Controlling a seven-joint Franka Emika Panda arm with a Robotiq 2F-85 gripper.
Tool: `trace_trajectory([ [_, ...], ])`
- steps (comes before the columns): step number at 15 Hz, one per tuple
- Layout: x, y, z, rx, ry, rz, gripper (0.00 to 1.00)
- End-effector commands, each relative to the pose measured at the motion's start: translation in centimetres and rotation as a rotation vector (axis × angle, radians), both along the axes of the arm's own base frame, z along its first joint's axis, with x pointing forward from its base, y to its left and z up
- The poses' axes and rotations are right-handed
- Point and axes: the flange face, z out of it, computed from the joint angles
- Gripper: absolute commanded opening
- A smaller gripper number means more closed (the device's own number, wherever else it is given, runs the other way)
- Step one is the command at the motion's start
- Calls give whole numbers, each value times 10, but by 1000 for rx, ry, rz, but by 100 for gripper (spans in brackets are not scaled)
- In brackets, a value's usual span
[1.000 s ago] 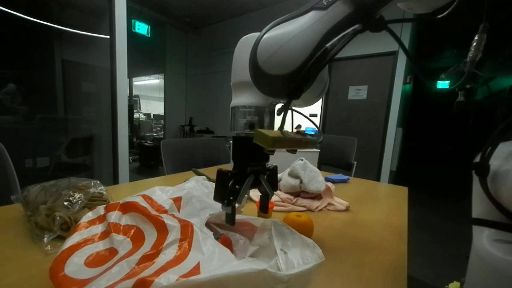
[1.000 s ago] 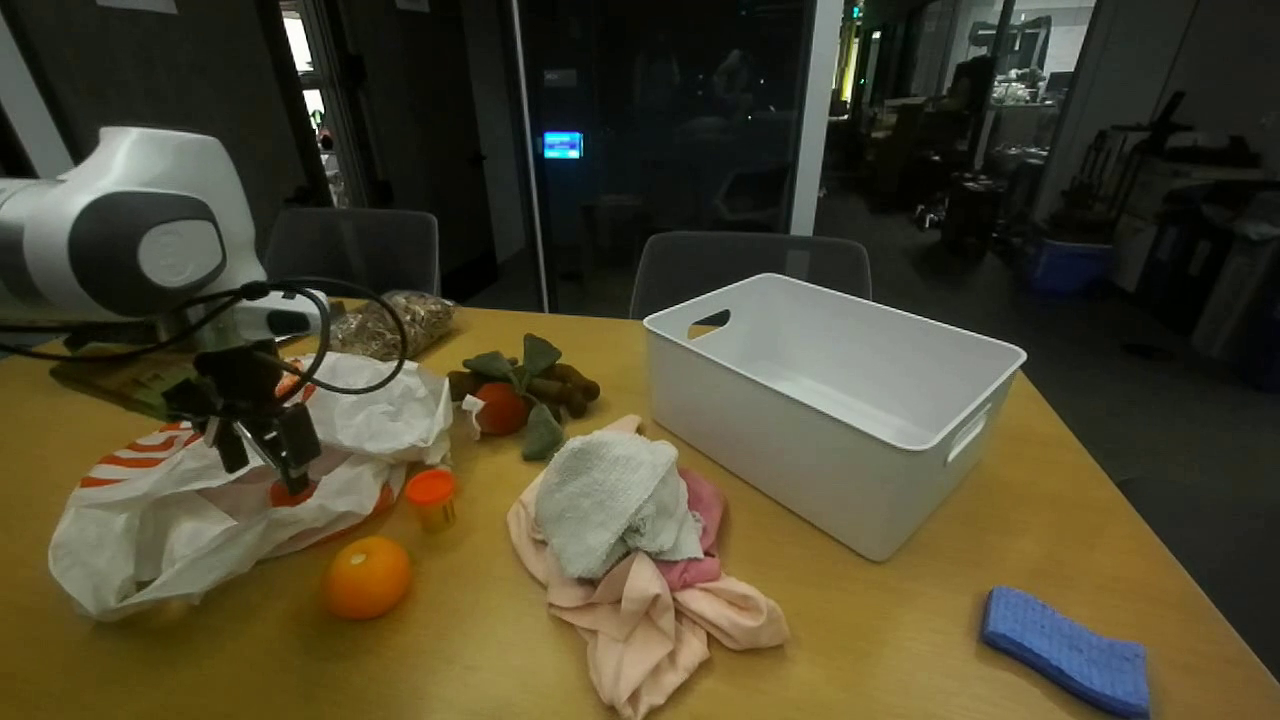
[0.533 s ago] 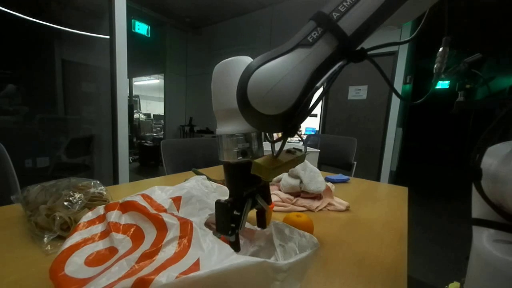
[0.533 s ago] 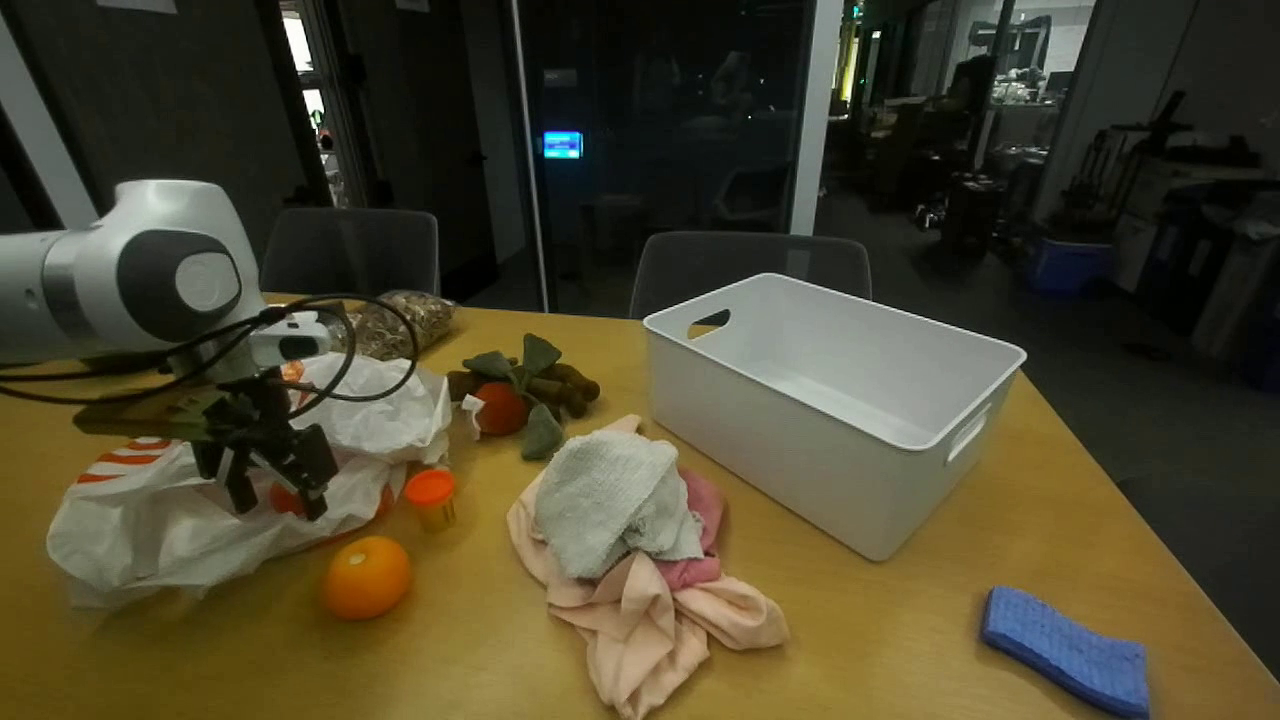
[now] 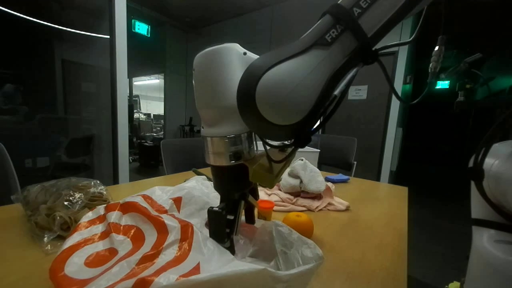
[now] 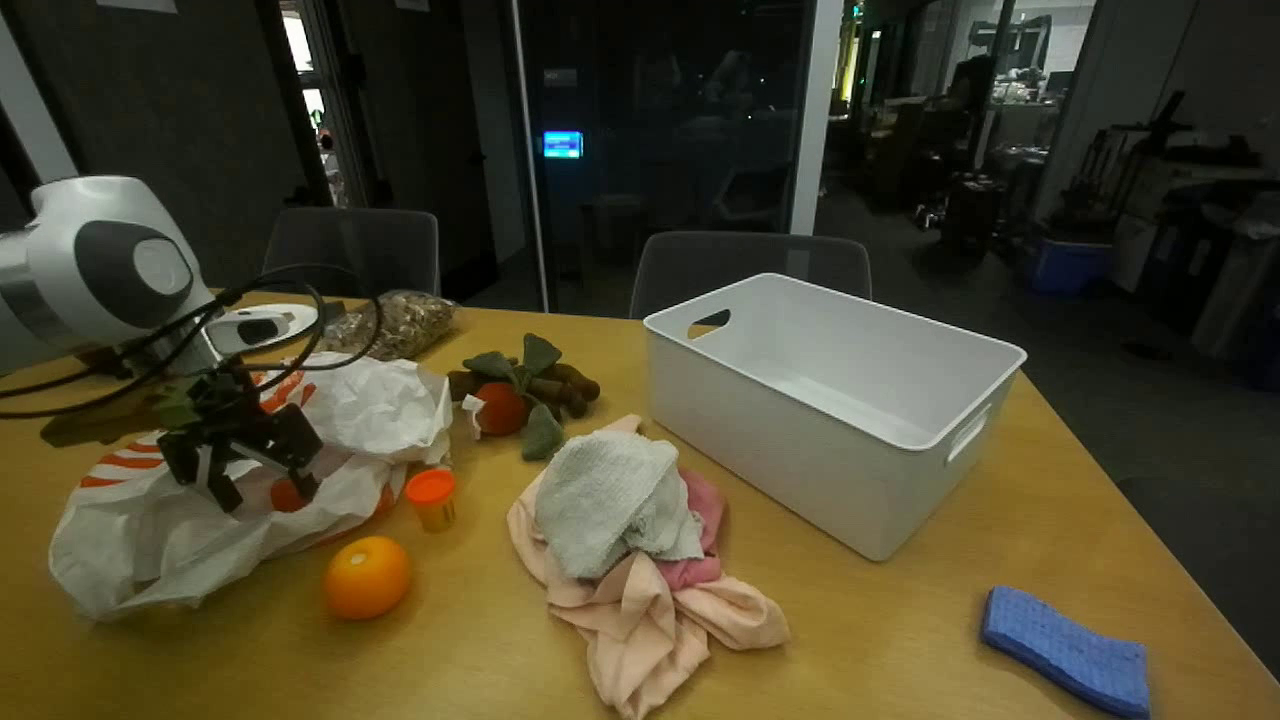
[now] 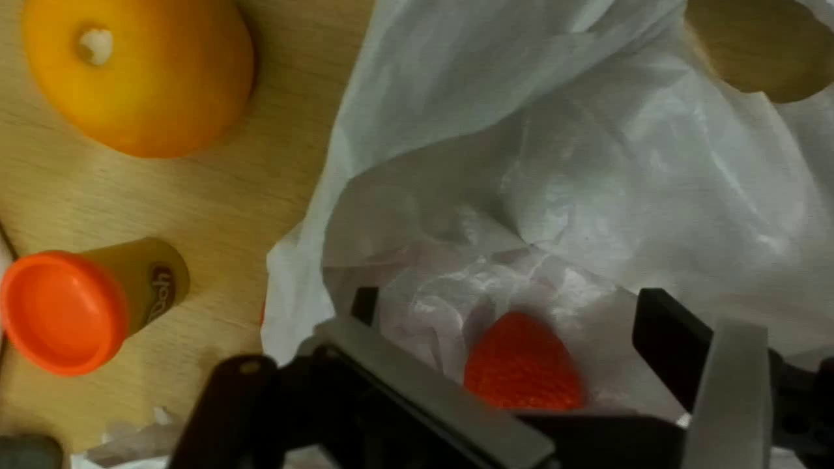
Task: Remove the orange plush toy, yellow container, strawberry plush toy from the plastic, put them on the table, lift the white towel, peach and pink shirt and put them in the plastic
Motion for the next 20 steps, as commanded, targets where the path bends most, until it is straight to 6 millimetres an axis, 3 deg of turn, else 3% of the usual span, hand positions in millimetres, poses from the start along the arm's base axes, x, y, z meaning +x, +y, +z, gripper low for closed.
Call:
trace_trajectory([
  [1, 17, 2, -2, -2, -27, 17, 100],
  [8, 36, 11, -13, 66, -21, 53, 100],
  [9, 38, 11, -14, 66, -15, 60, 75],
  [11, 39, 10, -16, 60, -4, 62, 66],
  [16, 37, 11, -15, 50, 16, 31, 27],
  [20, 26, 11, -3, 37, 59, -25, 26],
])
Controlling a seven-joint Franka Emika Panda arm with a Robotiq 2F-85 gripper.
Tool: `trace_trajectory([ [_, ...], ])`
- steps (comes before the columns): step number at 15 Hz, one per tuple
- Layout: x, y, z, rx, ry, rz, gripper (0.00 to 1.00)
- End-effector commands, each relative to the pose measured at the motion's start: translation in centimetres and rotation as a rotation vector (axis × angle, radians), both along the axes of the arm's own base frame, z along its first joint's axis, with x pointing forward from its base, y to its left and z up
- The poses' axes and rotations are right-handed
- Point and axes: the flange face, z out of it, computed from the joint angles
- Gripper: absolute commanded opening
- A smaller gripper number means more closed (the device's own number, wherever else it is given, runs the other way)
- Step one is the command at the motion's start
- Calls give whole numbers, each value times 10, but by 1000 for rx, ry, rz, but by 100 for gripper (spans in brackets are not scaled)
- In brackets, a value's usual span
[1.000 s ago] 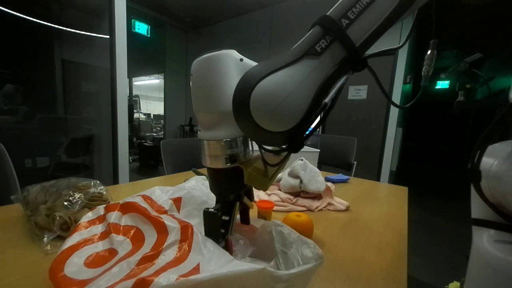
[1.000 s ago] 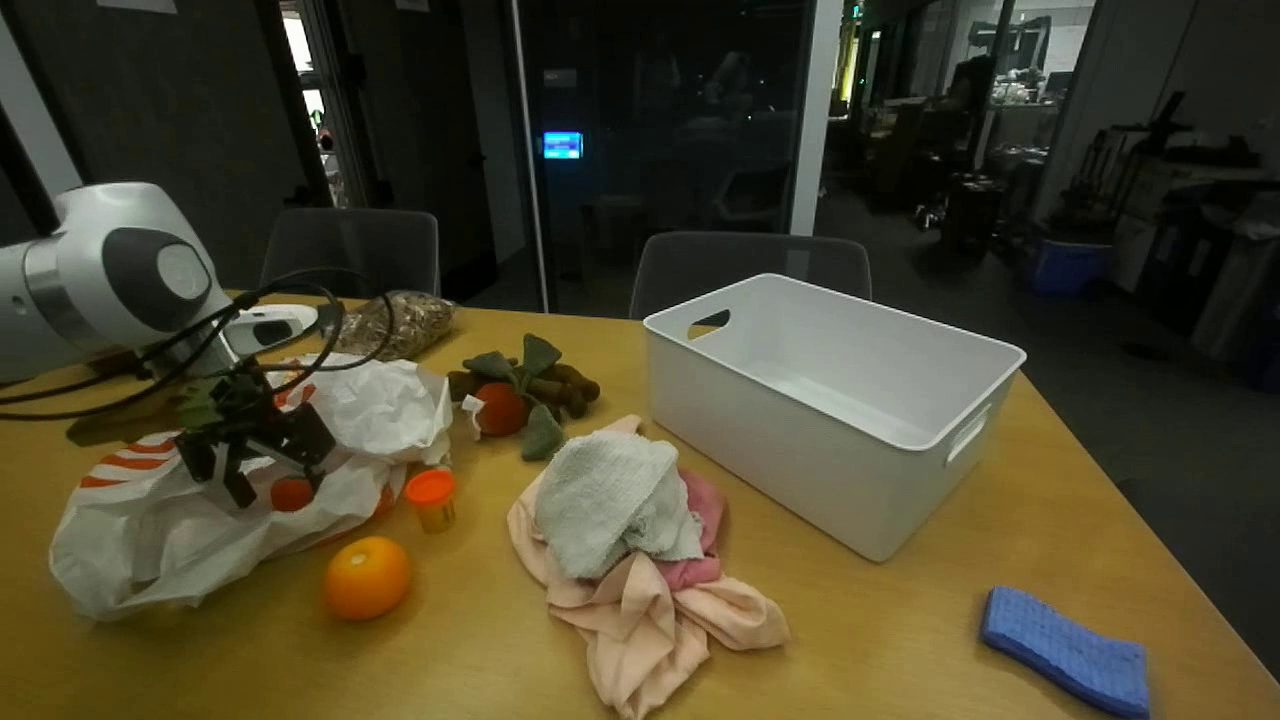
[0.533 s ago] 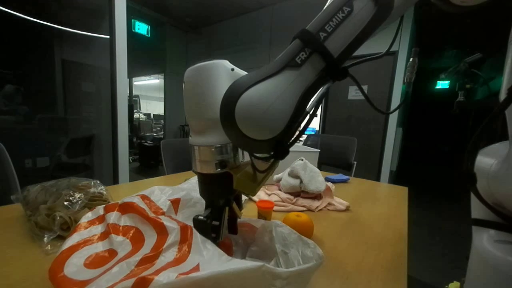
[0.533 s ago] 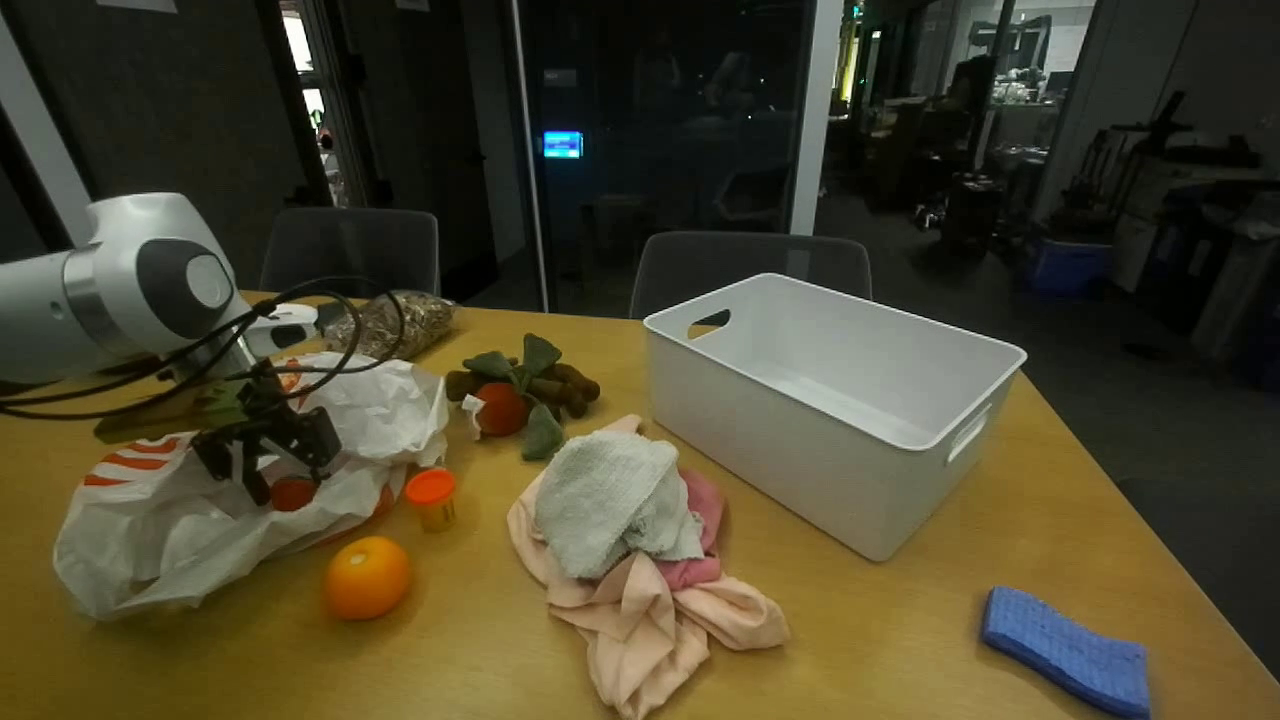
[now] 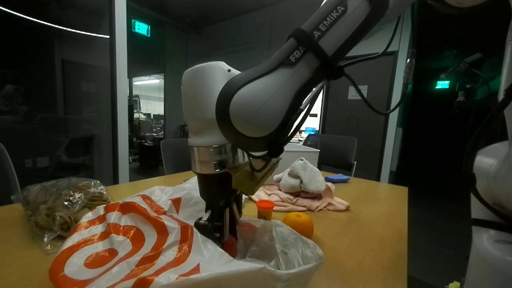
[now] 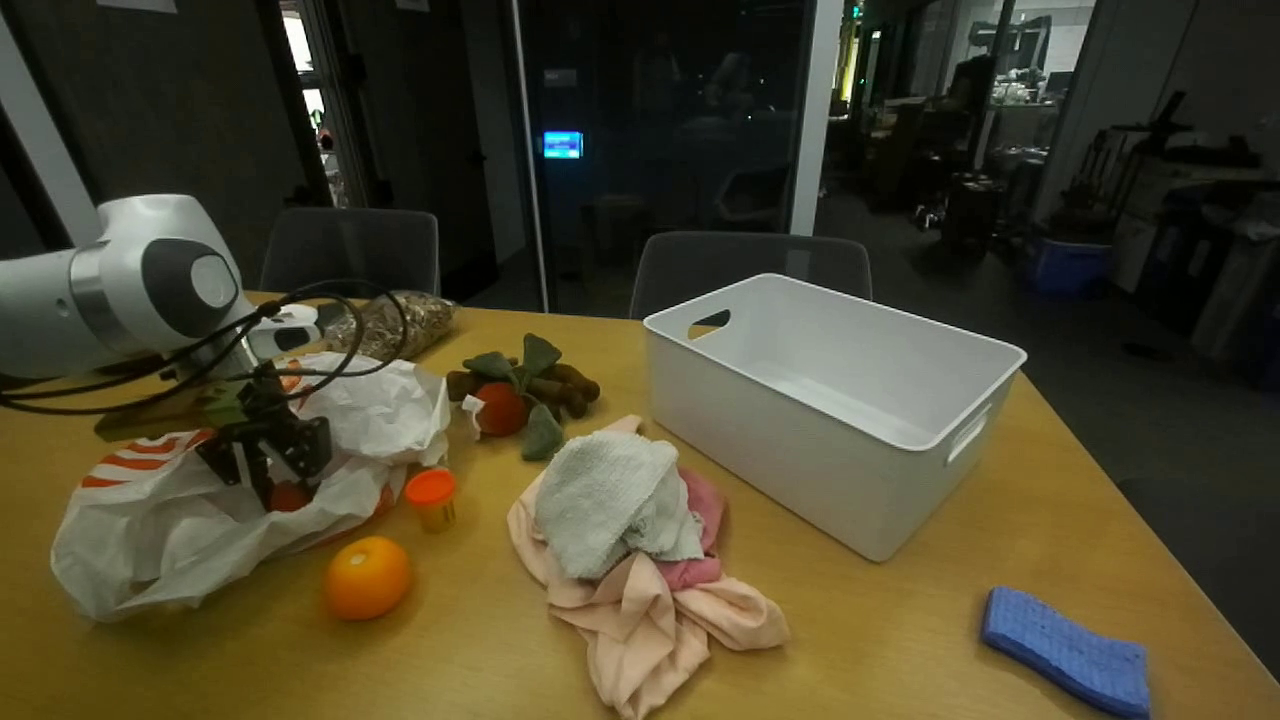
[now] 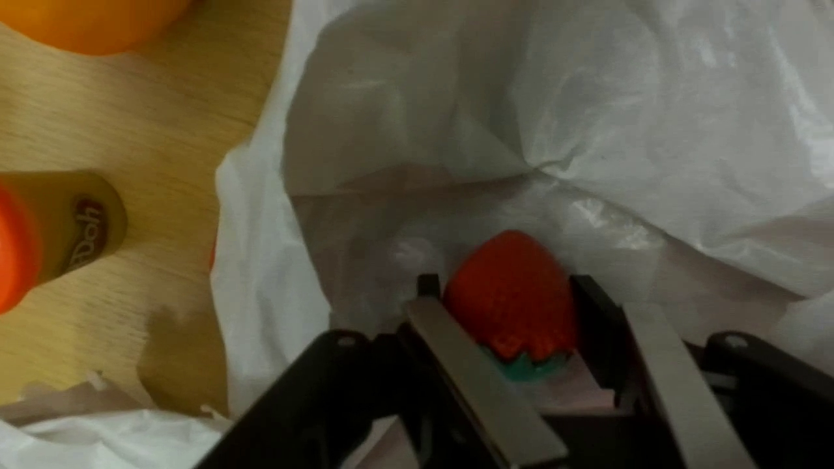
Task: Remove the orange plush toy, yellow container, strawberry plush toy from the plastic, put them on the table, lift the white towel, peach and pink shirt and put them in the plastic
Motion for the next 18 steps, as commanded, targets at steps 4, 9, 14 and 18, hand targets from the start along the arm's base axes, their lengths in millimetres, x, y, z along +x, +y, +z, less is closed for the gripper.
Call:
trace_trajectory([
  [4, -19, -2, 51, -6, 49, -127, 26],
  [9, -19, -28, 102, 4, -102, -314, 26],
  [14, 4, -96, 123, -18, -227, -542, 26],
  [18, 12, -159, 123, -29, -258, -760, 26],
])
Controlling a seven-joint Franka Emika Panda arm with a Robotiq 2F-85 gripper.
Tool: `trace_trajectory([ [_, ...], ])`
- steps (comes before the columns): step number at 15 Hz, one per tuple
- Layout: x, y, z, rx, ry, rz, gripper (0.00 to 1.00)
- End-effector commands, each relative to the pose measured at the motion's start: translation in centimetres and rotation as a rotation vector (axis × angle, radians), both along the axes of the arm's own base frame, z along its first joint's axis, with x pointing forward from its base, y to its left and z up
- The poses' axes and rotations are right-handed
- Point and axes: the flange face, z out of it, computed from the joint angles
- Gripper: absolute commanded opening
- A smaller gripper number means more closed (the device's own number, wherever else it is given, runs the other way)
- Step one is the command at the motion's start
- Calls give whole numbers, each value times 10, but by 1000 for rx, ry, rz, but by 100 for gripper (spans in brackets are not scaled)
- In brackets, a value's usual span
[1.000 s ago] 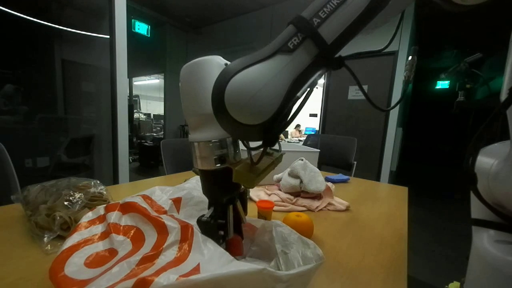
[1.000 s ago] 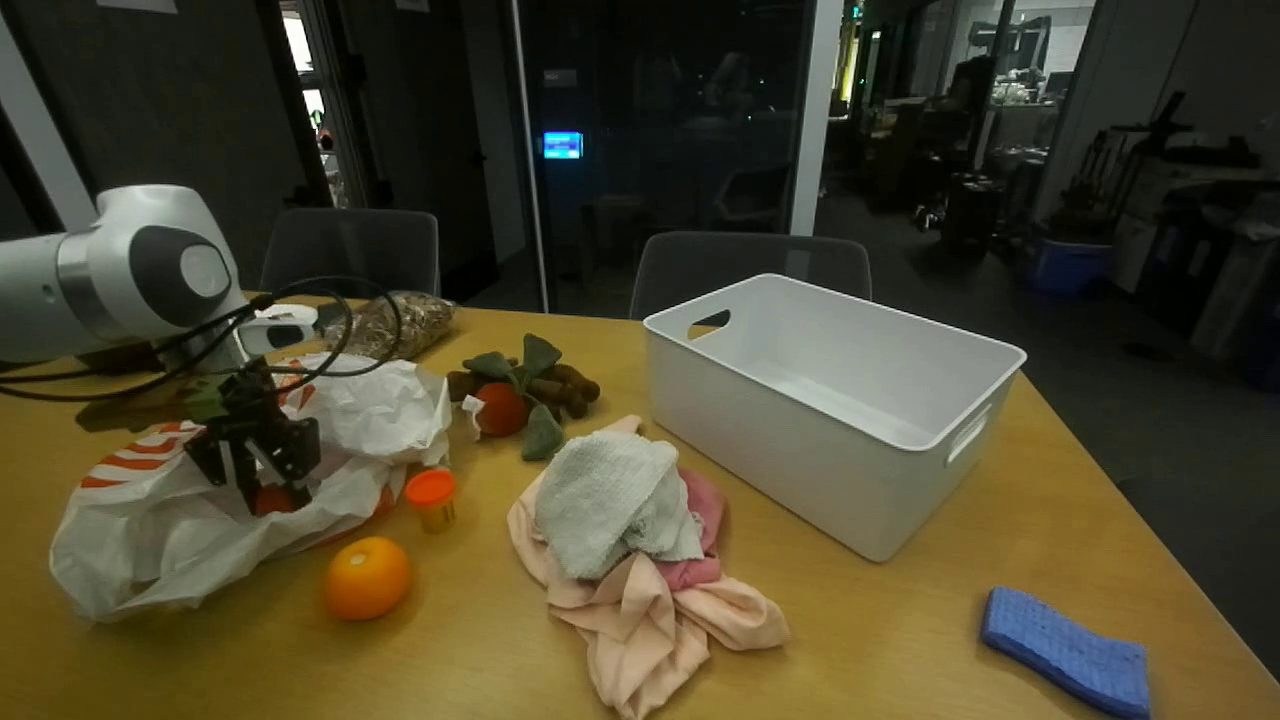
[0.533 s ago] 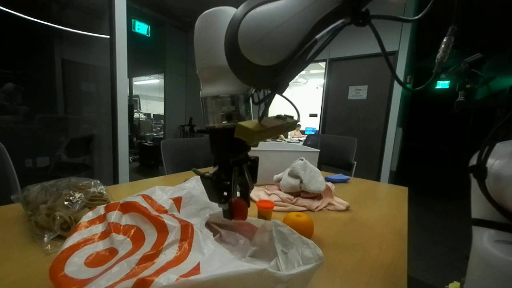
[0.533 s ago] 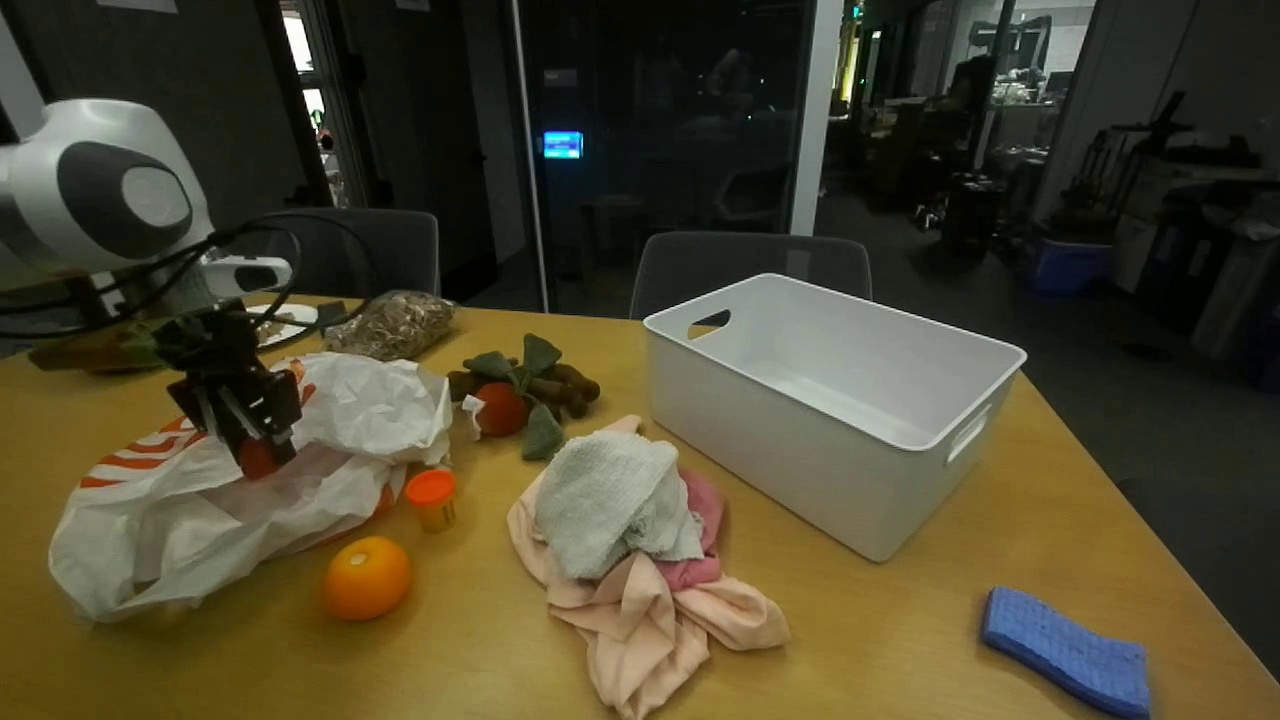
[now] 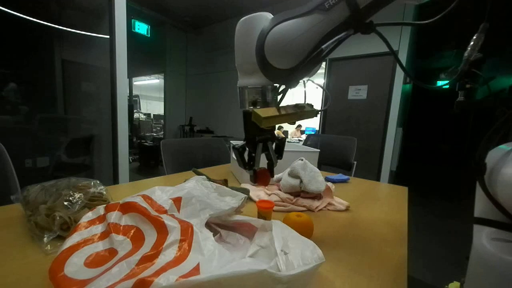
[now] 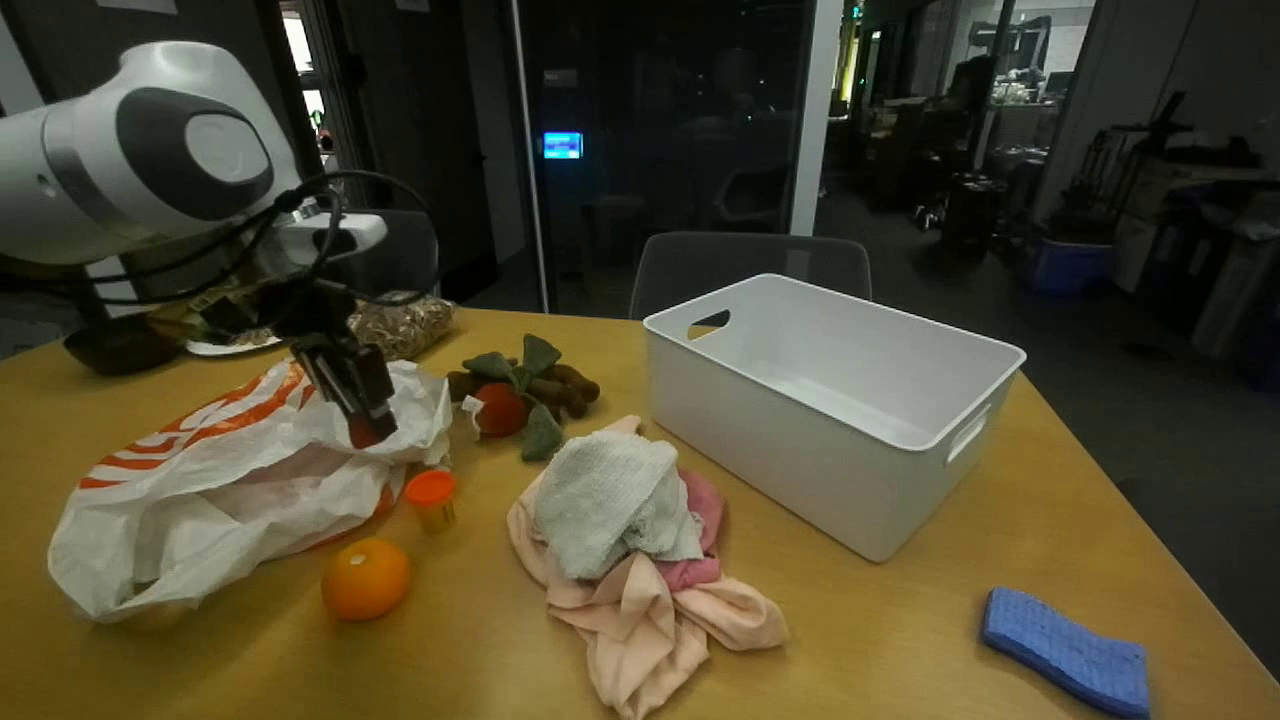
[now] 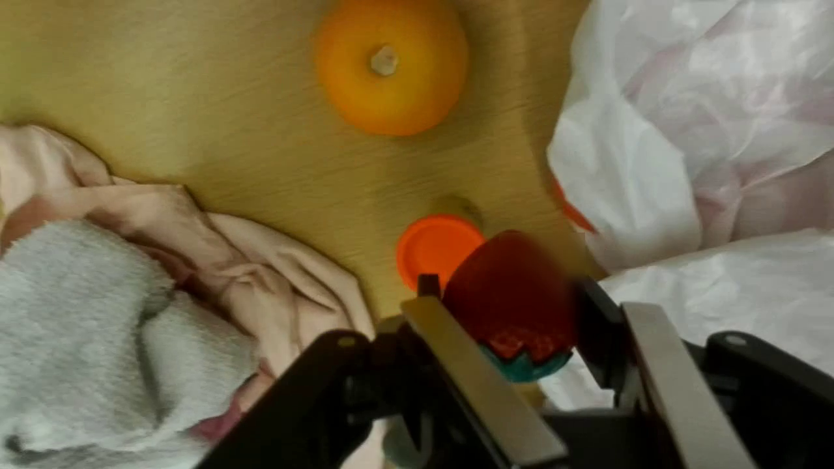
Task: Remove the orange plush toy, yellow container, strawberry plush toy from the plastic, put them on the table, lift the white towel, peach and pink shirt and put them in the plastic
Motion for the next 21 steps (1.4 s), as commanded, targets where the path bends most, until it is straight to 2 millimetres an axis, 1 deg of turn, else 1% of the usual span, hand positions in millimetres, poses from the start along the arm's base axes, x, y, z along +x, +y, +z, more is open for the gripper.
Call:
trace_trajectory([
  [1, -4, -46, 0, -17, -62, -187, 26],
  [3, -4, -64, -16, -44, -53, -300, 26],
  [4, -3, -69, -27, -53, -33, -327, 26],
  [6, -2, -73, -51, -68, -8, -351, 26],
  [8, 1, -73, -73, -89, -1, -358, 26],
  [11, 4, -73, -92, -116, -24, -354, 27],
  [12, 5, -74, -95, -130, -47, -356, 66],
  [13, 6, -74, -97, -130, -51, -364, 78],
  [15, 6, -74, -91, -132, -77, -375, 90],
  [16, 4, -73, -88, -130, -88, -377, 99],
  [18, 1, -69, -79, -123, -121, -376, 100],
  [21, -10, -54, -47, -148, -241, -353, 100],
])
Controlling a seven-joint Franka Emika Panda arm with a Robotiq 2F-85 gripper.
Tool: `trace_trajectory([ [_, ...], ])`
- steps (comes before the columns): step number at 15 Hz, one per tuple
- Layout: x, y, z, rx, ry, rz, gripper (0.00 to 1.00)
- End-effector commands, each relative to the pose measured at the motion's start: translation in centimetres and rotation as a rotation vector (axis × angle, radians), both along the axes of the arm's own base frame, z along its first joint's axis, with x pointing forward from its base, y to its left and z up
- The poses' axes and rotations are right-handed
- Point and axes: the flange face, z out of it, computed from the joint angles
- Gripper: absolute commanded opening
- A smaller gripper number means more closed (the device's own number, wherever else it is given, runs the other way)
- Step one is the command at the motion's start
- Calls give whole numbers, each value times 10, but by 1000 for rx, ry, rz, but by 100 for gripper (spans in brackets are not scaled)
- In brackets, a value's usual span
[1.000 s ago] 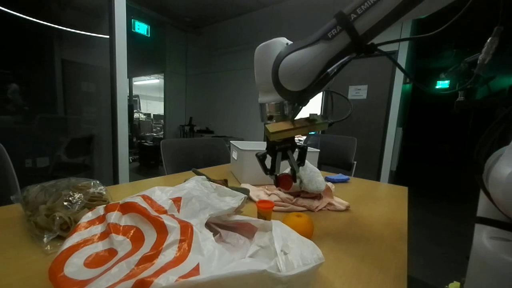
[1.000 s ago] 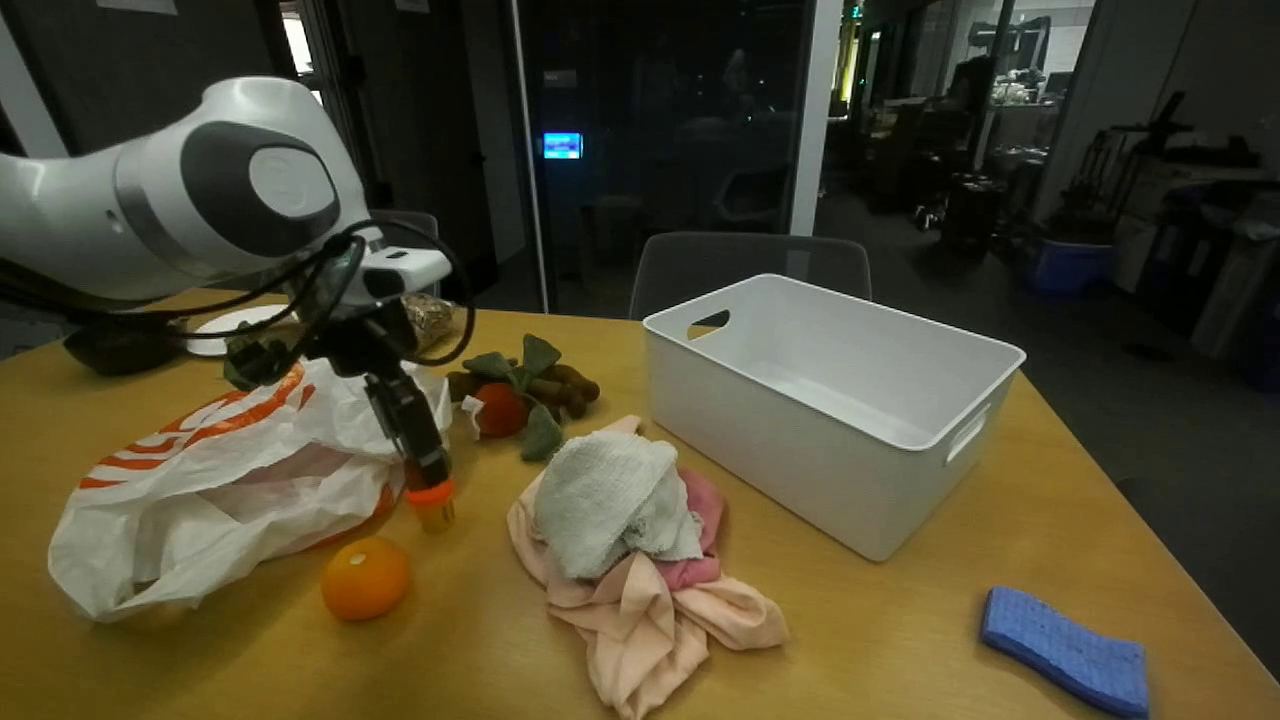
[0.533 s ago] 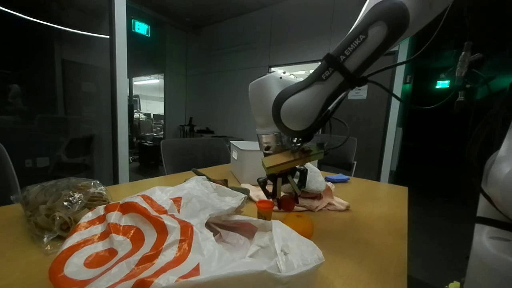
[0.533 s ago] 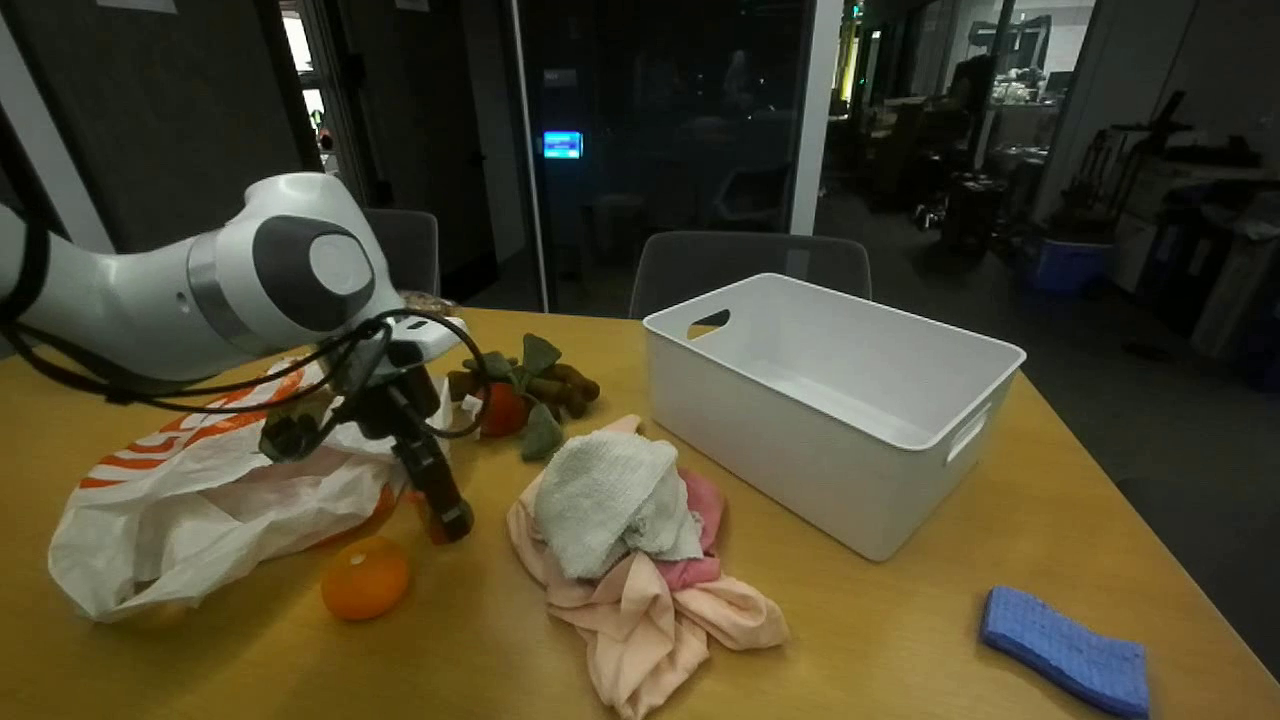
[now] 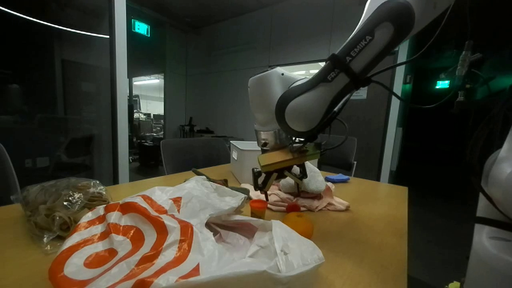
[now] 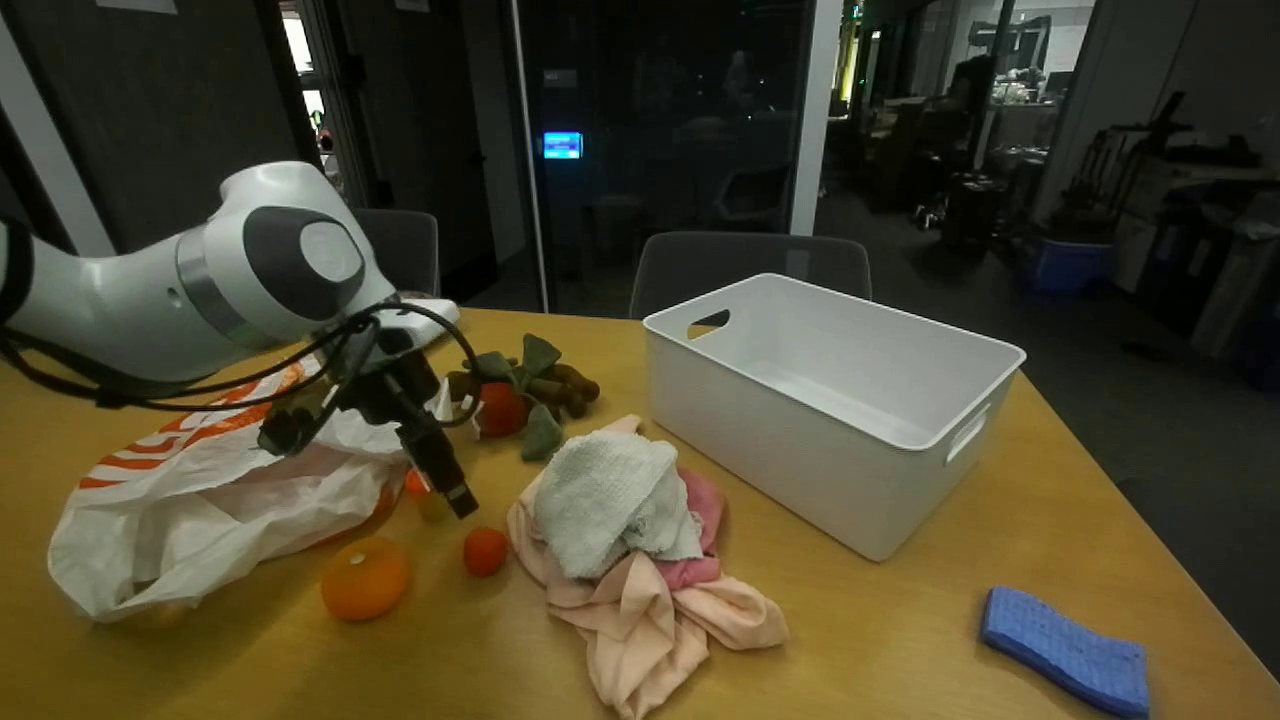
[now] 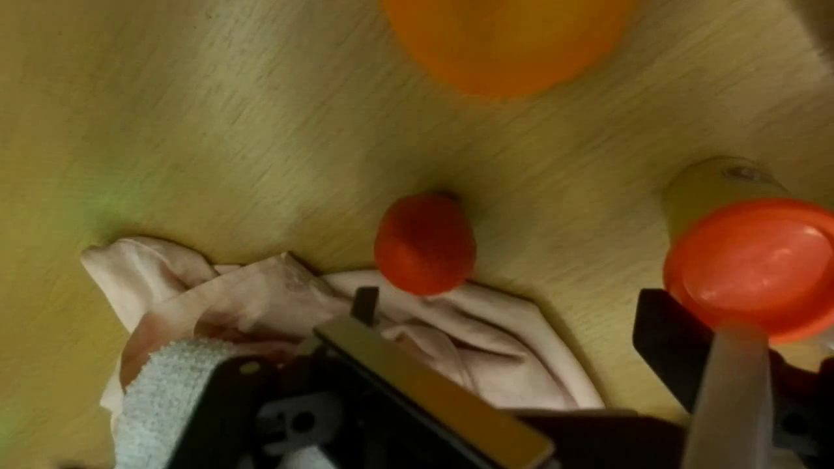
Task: Remove the orange plush toy, yellow container, strawberry plush toy from the plastic, put them on the table, lift the white towel, peach and pink shirt and put them in the plastic
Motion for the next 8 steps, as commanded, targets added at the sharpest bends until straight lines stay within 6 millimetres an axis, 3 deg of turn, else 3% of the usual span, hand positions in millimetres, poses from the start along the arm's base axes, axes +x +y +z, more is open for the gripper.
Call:
trace_trajectory([
  [1, -18, 18, 45, -73, -167, 27, 100],
  [4, -20, 20, 76, -120, -263, -15, 100],
  [8, -22, 0, 98, -111, -300, -133, 100],
])
